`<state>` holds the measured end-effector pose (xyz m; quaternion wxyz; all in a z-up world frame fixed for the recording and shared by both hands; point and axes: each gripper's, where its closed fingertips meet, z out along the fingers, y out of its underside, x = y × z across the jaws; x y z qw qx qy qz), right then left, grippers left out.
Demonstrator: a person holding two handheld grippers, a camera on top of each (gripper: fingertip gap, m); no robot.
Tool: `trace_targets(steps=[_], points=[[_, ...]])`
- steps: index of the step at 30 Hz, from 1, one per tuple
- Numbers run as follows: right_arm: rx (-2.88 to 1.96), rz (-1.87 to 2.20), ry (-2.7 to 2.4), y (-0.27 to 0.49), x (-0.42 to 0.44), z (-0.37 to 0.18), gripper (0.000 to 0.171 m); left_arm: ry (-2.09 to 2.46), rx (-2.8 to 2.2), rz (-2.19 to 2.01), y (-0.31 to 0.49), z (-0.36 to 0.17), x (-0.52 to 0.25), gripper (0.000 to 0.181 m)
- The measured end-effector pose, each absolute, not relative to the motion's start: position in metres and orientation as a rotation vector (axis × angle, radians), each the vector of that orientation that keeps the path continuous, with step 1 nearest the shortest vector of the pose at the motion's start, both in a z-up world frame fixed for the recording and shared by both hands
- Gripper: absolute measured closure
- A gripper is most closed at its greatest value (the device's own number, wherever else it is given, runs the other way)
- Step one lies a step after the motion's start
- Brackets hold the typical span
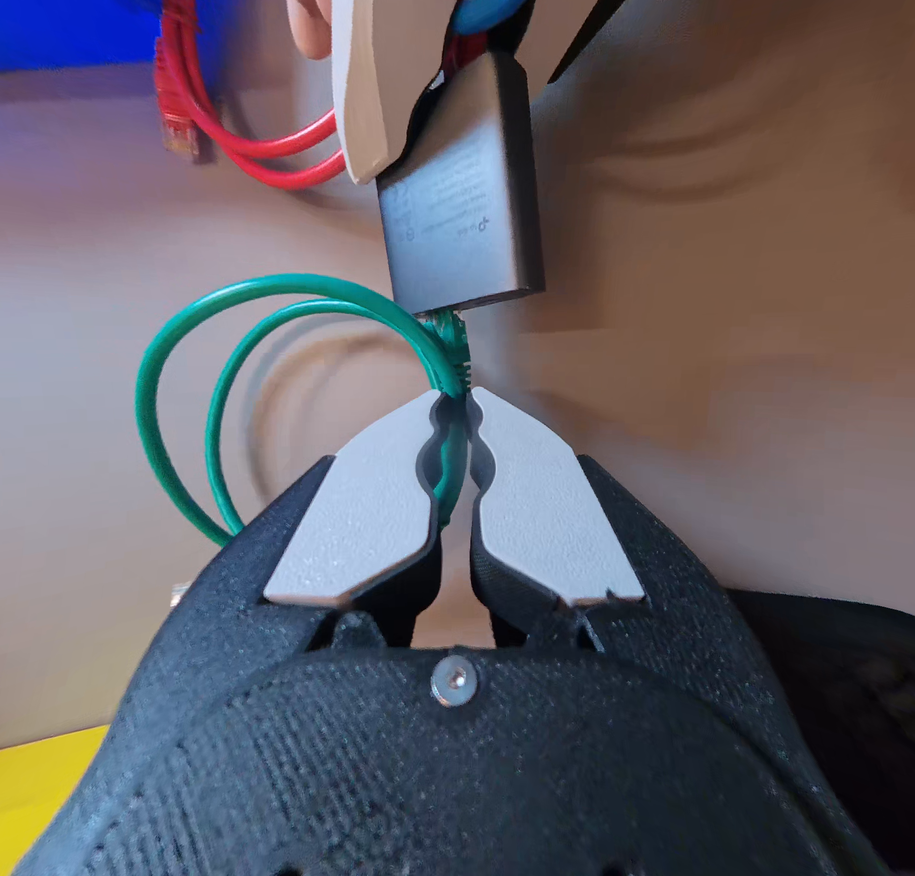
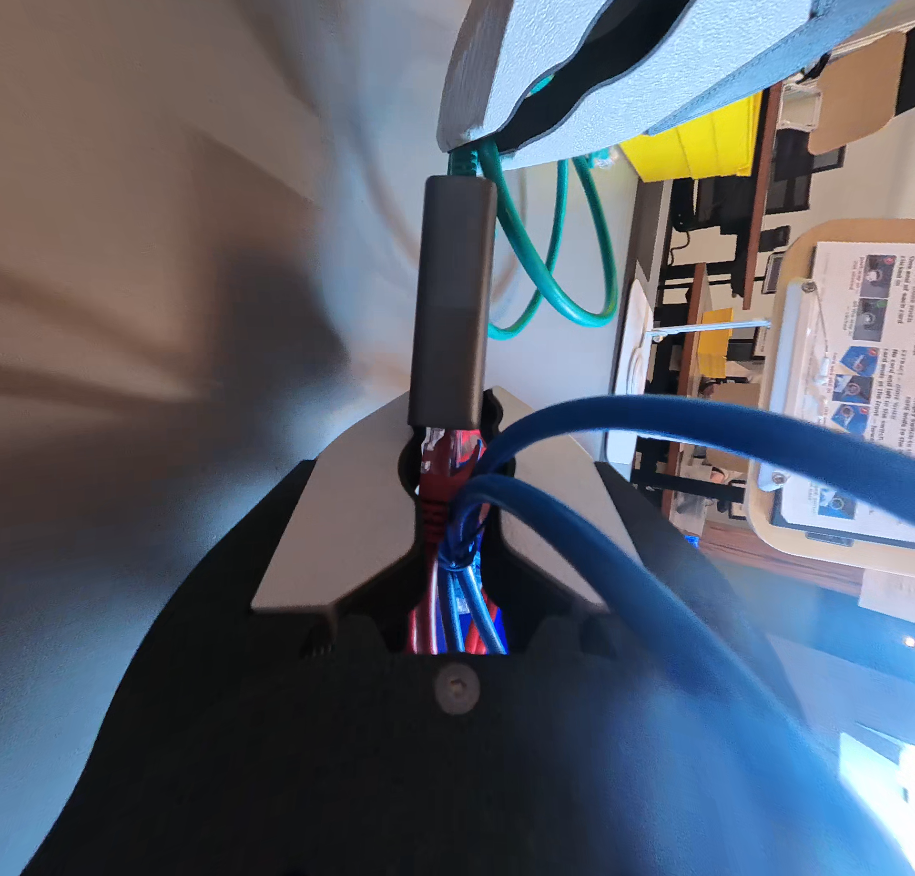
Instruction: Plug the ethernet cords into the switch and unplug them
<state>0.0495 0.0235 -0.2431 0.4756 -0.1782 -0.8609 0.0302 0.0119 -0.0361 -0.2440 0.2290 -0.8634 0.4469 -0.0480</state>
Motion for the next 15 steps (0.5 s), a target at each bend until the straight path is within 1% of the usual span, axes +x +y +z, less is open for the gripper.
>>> trace_targets(steps=[1,3,7,9,13,14,15], points=[[-0.465,0.073,-2.104,0.026,0.048,-0.243,0.151,1.231,-2.362,-0.101,-0.033,-0.243,0.009,0.176],[-0.522,0.084,-2.088,0.031,0.046,-0.238,0.150,1.218,-2.313,-0.057,-0.028,-0.234,0.005,0.175],[-0.664,0.231,-2.050,0.035,0.050,-0.219,0.150,1.166,-2.124,0.022,-0.022,-0.194,0.007,0.157],[-0.731,0.354,-2.068,0.030,0.054,-0.216,0.150,1.191,-1.995,0.032,-0.023,-0.177,0.022,0.150],[-0.782,0.654,-2.191,-0.002,0.063,-0.211,0.150,1.327,-1.905,0.084,-0.025,-0.179,0.048,0.152],[-0.786,0.693,-2.220,-0.006,0.065,-0.209,0.150,1.360,-1.895,0.064,-0.028,-0.180,0.055,0.161],[-0.801,0.707,-2.246,-0.006,0.068,-0.207,0.149,1.358,-1.894,0.054,-0.027,-0.179,0.057,0.161]])
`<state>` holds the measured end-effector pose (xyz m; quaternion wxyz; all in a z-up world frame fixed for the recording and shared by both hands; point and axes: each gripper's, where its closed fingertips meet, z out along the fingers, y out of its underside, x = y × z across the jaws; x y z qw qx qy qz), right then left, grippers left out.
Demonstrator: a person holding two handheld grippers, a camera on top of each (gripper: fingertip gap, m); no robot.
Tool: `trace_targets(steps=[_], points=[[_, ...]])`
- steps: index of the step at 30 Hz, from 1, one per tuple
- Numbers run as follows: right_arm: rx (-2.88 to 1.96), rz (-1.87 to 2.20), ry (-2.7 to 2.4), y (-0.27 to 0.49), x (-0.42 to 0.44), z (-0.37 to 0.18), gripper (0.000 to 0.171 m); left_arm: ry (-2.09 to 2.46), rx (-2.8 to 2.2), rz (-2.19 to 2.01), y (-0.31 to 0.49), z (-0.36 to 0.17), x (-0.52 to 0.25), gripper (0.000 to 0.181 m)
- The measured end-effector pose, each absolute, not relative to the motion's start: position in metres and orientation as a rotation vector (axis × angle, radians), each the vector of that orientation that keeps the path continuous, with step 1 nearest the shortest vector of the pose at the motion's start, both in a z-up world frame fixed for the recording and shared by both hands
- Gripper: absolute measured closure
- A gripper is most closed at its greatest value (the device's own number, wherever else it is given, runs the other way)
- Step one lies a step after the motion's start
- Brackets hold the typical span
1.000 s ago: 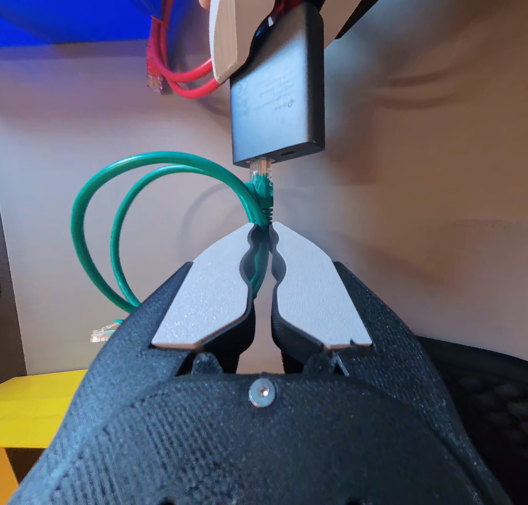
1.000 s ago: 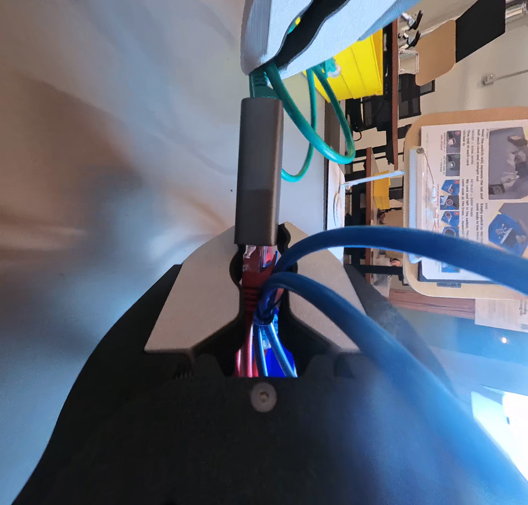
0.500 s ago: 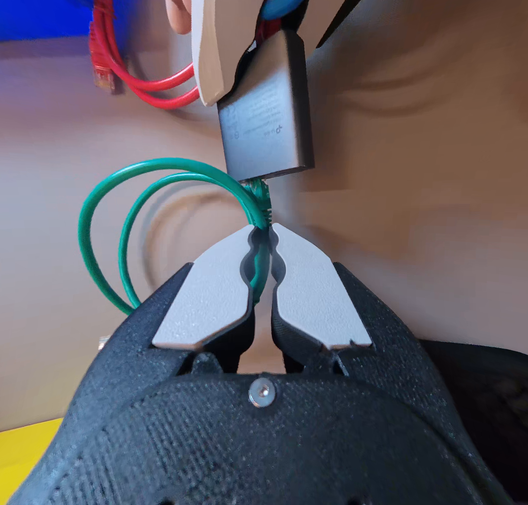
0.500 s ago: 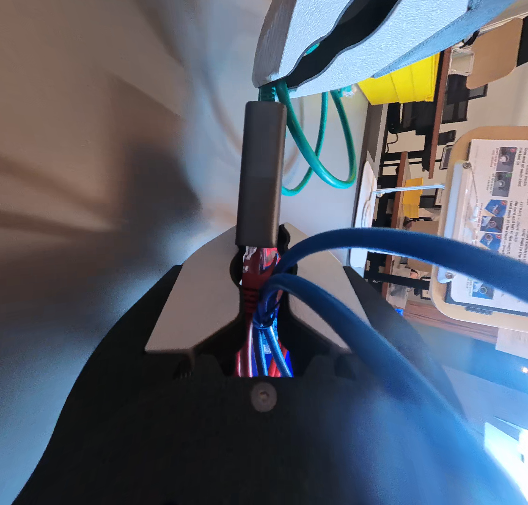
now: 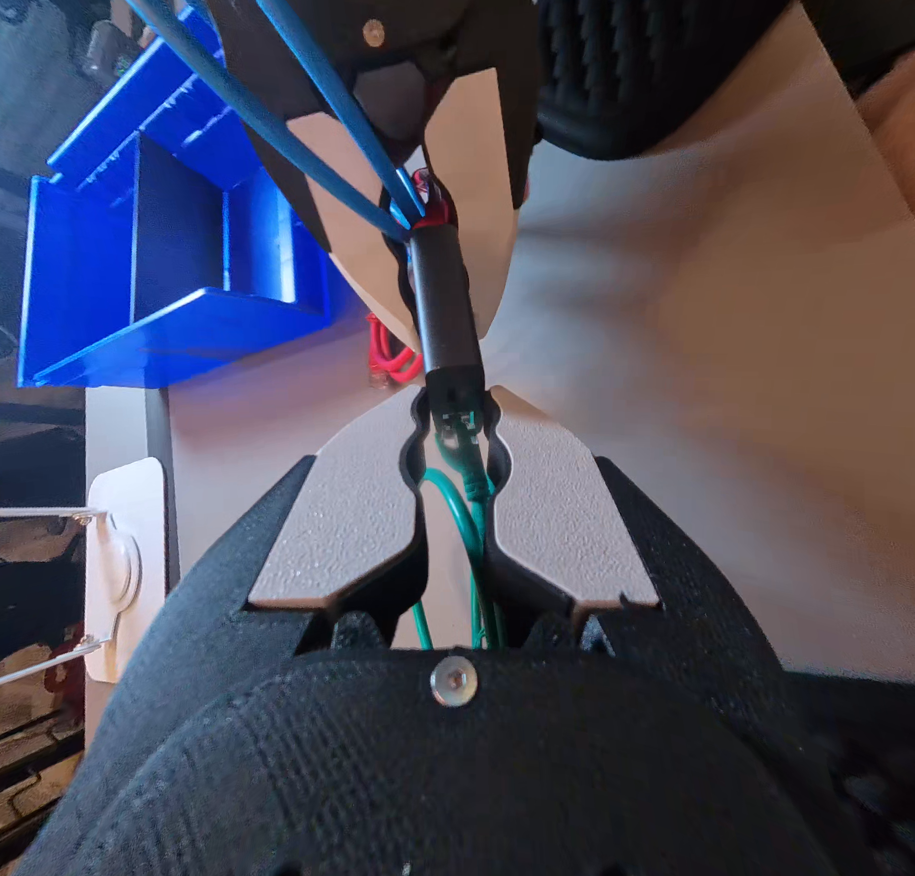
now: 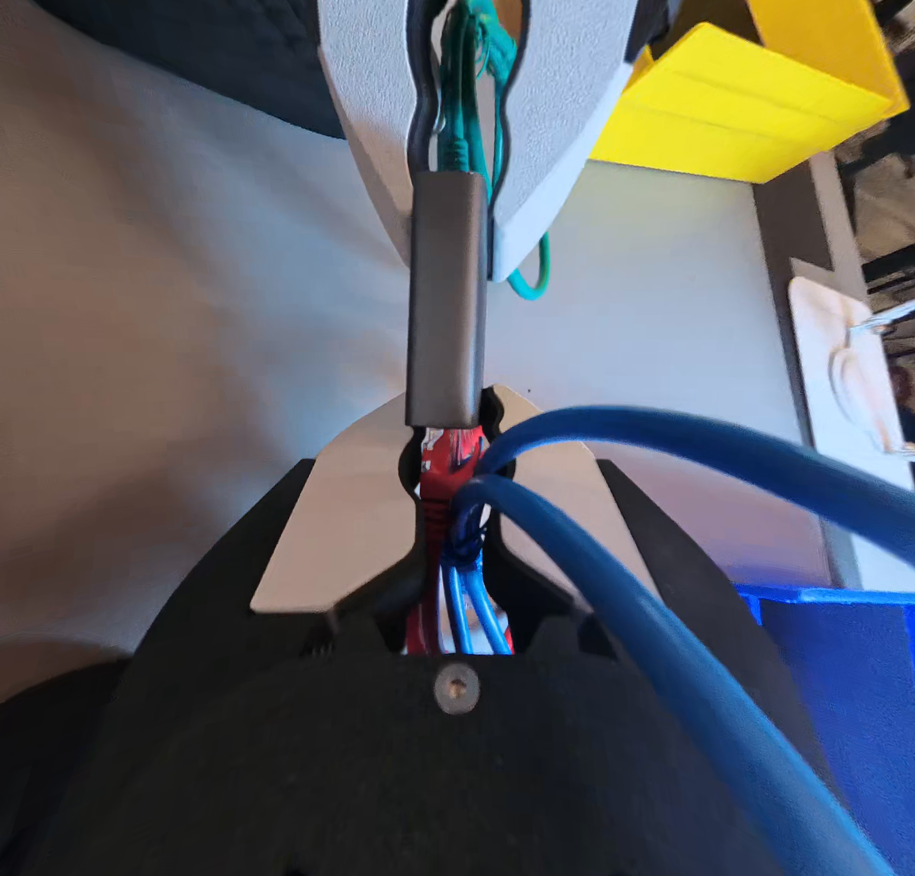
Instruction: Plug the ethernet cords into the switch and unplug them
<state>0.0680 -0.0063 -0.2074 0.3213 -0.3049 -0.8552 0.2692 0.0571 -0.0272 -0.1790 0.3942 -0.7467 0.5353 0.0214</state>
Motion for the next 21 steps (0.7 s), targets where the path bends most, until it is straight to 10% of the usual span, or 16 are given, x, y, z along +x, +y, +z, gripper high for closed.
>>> trace_targets(steps=[11,21], points=[[-0.943,0.577,-1.993,0.015,0.084,-0.141,0.117,1.212,-1.912,-0.004,-0.017,-0.159,0.050,0.161],[-0.781,0.279,-2.113,0.009,0.062,-0.119,0.141,1.216,-1.832,0.174,-0.013,-0.120,0.047,0.162]])
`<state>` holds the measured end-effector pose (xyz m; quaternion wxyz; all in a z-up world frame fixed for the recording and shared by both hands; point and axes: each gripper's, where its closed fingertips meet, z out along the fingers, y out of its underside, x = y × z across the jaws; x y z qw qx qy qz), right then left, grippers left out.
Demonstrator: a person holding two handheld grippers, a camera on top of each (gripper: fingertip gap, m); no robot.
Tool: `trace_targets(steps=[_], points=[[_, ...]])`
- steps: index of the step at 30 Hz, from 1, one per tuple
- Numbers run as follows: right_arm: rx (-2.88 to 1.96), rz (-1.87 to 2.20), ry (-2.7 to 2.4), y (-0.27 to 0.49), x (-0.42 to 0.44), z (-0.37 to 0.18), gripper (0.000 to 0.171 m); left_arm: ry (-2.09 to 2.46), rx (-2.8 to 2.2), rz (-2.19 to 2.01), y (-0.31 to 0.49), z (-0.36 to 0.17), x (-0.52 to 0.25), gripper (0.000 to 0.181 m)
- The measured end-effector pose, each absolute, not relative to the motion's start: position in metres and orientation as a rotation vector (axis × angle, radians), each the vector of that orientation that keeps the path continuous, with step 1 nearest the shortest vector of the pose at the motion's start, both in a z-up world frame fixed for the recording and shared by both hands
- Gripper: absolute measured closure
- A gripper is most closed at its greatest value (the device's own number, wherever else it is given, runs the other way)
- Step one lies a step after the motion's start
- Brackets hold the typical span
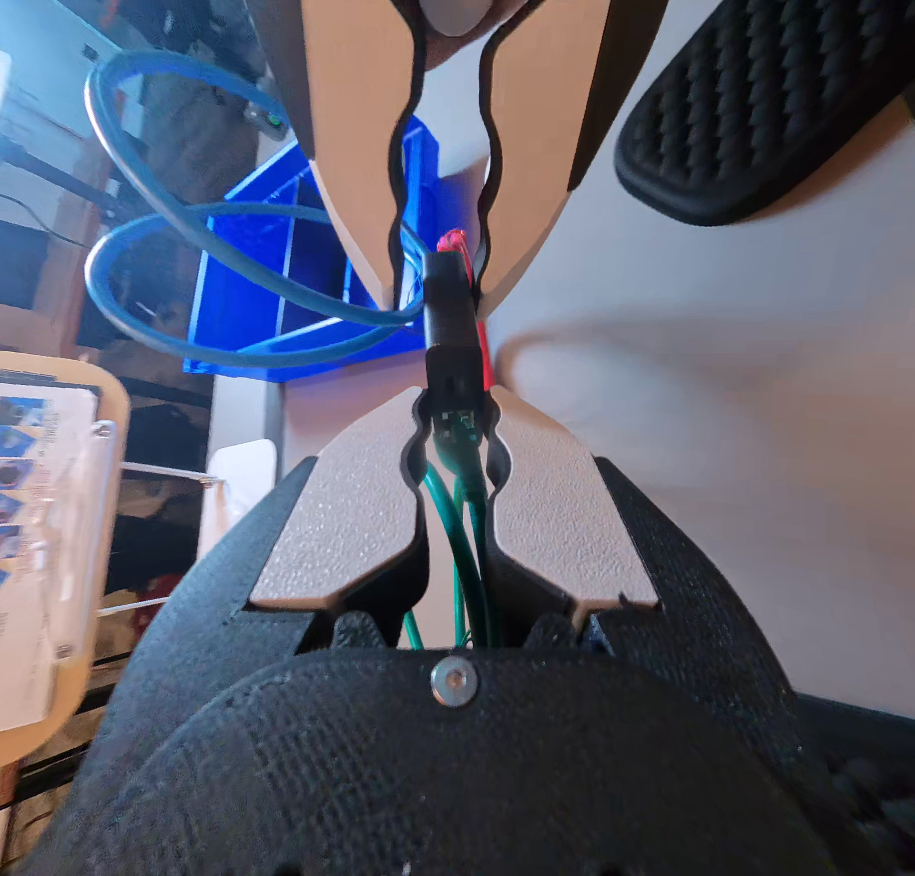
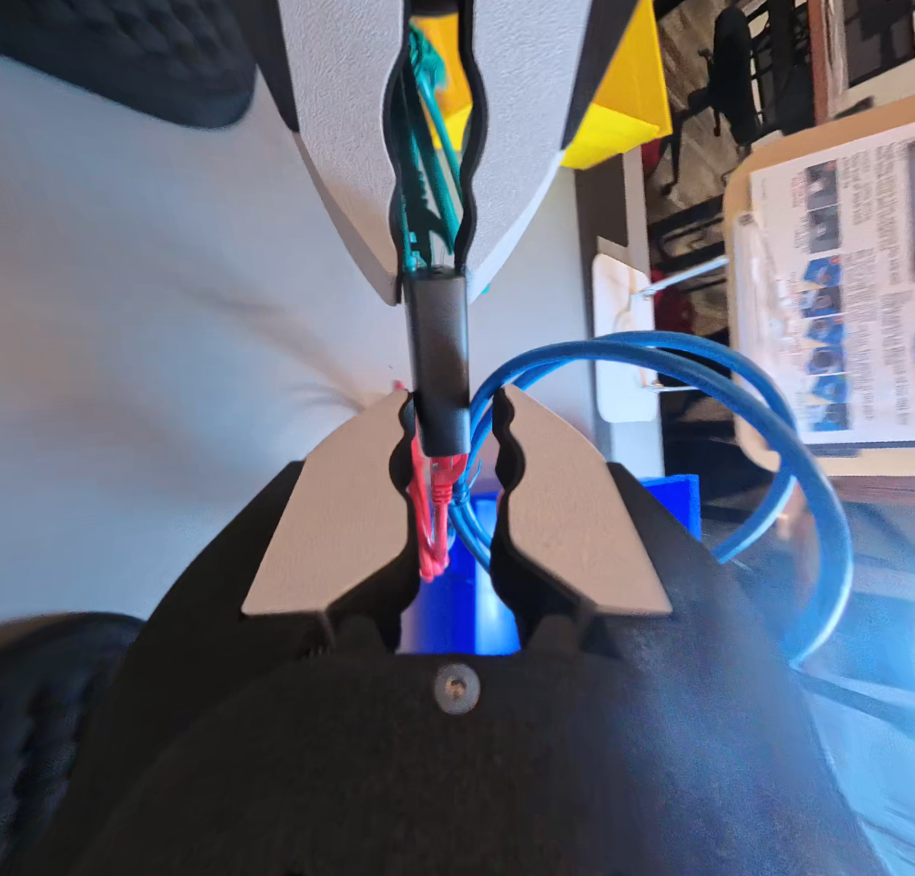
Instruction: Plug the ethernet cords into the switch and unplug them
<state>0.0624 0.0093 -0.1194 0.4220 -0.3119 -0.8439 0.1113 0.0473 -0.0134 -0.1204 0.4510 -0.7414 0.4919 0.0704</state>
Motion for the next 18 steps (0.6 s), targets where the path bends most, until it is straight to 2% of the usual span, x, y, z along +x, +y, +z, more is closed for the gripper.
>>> trace_targets(steps=[4,9,12,15,18], points=[[-0.697,0.124,-2.121,0.018,0.058,-0.081,0.146,1.218,-1.759,0.278,-0.004,-0.076,0.043,0.160],[-0.751,0.150,-1.980,0.064,0.048,-0.001,0.149,0.918,-1.553,0.494,0.008,0.033,-0.001,0.146],[-0.790,0.218,-1.913,0.105,0.045,0.029,0.149,0.745,-1.432,0.366,-0.025,0.078,-0.022,0.148],[-0.798,0.396,-1.836,0.145,0.037,0.050,0.150,0.689,-1.449,0.333,-0.045,0.062,-0.043,0.151],[-0.834,0.531,-1.730,0.195,0.022,0.054,0.150,0.707,-1.613,0.320,-0.046,-0.006,-0.057,0.148]])
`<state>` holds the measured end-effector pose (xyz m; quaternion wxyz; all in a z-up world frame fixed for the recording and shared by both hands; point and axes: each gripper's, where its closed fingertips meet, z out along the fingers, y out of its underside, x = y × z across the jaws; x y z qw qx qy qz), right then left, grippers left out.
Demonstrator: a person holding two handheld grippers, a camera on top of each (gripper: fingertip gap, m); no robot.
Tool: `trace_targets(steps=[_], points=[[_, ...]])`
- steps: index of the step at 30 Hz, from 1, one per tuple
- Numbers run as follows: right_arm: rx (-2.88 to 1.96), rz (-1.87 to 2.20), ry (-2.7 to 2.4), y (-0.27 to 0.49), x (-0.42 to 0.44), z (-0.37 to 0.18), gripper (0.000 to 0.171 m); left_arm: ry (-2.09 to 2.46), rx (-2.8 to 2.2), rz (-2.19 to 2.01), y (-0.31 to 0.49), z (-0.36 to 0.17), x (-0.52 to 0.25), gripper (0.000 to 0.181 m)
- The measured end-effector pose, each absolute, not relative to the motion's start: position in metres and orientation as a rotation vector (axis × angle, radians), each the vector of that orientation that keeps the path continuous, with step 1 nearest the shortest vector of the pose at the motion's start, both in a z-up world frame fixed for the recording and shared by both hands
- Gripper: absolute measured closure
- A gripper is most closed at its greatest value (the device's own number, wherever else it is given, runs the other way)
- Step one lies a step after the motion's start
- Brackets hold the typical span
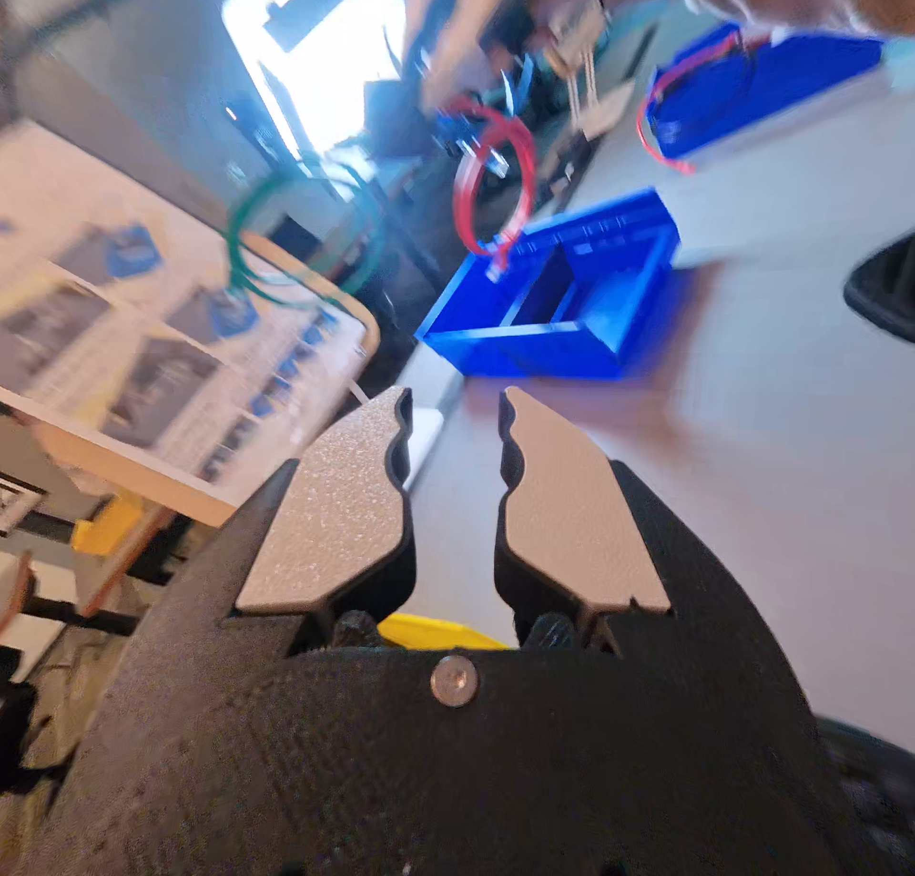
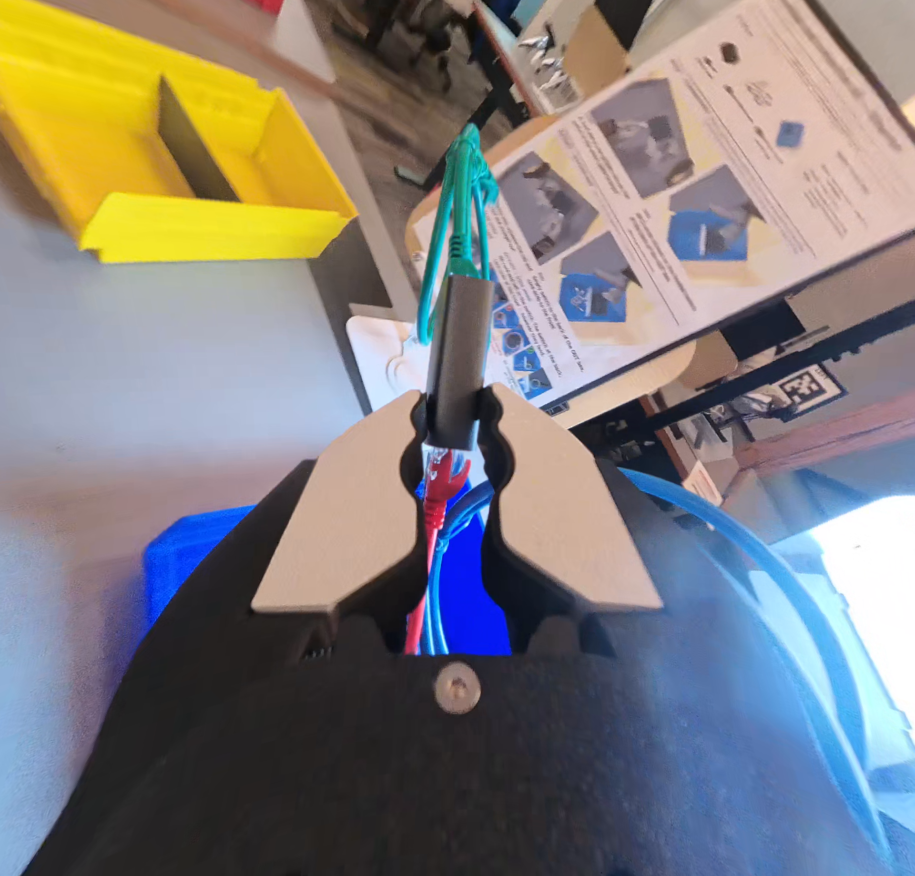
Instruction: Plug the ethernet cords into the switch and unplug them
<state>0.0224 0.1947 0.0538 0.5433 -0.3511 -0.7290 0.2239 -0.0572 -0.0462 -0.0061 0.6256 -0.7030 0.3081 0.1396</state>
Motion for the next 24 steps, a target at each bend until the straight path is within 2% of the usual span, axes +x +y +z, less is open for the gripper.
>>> trace_targets(steps=[4,9,12,16,21,24], points=[[-0.934,0.690,-1.572,0.262,-0.004,0.018,0.150,0.692,-1.755,0.138,-0.045,-0.097,-0.056,0.155],[-1.167,0.654,-1.643,0.321,-0.028,-0.088,0.151,0.627,-1.892,-0.005,-0.041,-0.163,-0.065,0.154],[-1.296,0.503,-1.804,0.333,-0.016,-0.145,0.151,0.632,-1.945,-0.024,-0.045,-0.187,-0.070,0.155],[-1.387,0.050,-2.075,0.345,0.013,-0.198,0.150,0.625,-2.015,-0.086,-0.046,-0.216,-0.074,0.156],[-1.452,-0.136,-2.156,0.344,0.018,-0.197,0.149,0.643,-2.034,-0.025,-0.048,-0.224,-0.075,0.152],[-1.493,-0.184,-2.177,0.338,0.027,-0.184,0.137,0.598,-2.001,0.060,-0.056,-0.209,-0.090,0.148]])
